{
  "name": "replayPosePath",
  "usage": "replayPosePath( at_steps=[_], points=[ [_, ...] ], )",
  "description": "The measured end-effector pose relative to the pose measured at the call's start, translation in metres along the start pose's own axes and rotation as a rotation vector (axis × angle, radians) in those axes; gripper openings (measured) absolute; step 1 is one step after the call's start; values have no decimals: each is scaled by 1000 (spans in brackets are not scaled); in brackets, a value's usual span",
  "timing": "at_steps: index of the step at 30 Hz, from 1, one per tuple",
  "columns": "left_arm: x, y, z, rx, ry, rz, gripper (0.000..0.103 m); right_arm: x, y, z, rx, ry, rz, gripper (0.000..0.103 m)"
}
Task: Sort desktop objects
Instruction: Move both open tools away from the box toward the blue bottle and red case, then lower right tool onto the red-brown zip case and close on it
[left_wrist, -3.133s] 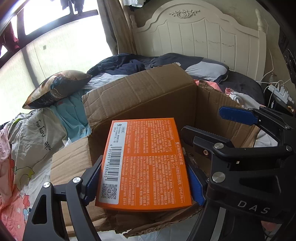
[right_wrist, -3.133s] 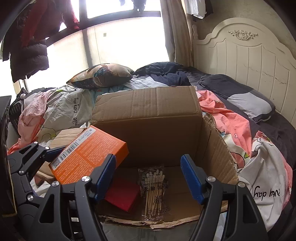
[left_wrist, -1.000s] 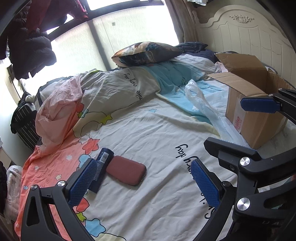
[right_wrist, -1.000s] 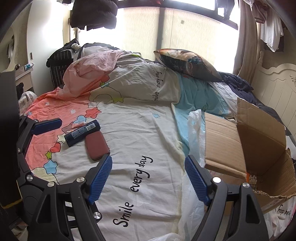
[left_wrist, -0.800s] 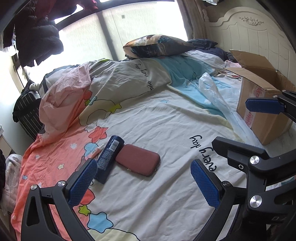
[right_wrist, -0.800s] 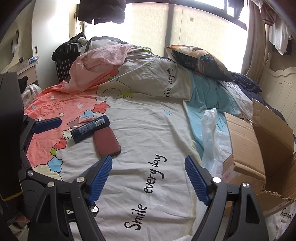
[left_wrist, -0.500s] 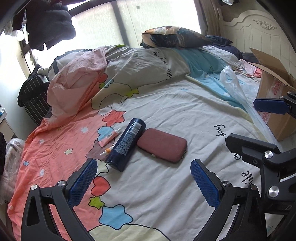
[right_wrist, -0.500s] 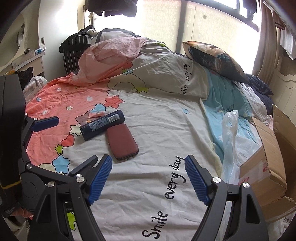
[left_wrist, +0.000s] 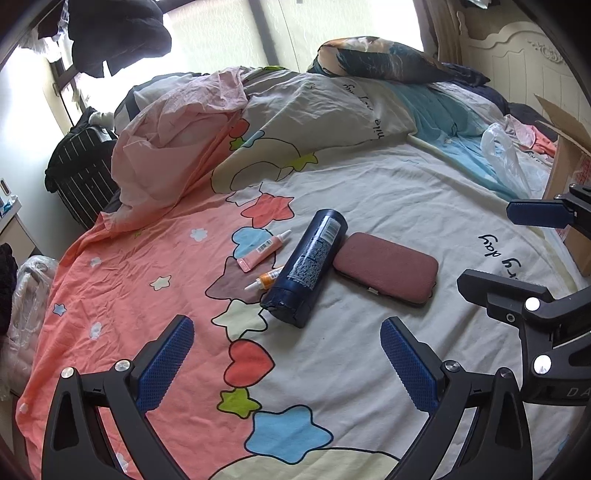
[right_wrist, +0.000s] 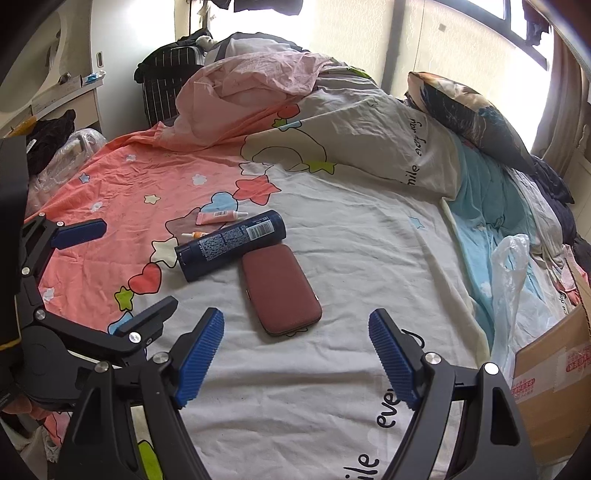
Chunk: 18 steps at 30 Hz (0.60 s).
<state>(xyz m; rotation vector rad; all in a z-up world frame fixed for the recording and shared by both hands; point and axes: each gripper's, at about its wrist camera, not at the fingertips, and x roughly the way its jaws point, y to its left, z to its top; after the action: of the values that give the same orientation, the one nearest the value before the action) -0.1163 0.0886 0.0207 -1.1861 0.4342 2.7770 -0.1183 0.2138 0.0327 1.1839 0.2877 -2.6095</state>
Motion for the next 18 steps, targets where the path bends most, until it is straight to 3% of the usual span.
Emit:
replayPosePath(
  at_steps=[18],
  points=[
    [31,16,4,-27,36,-32,103,42,-1,5,-26,76,18,78]
  ],
)
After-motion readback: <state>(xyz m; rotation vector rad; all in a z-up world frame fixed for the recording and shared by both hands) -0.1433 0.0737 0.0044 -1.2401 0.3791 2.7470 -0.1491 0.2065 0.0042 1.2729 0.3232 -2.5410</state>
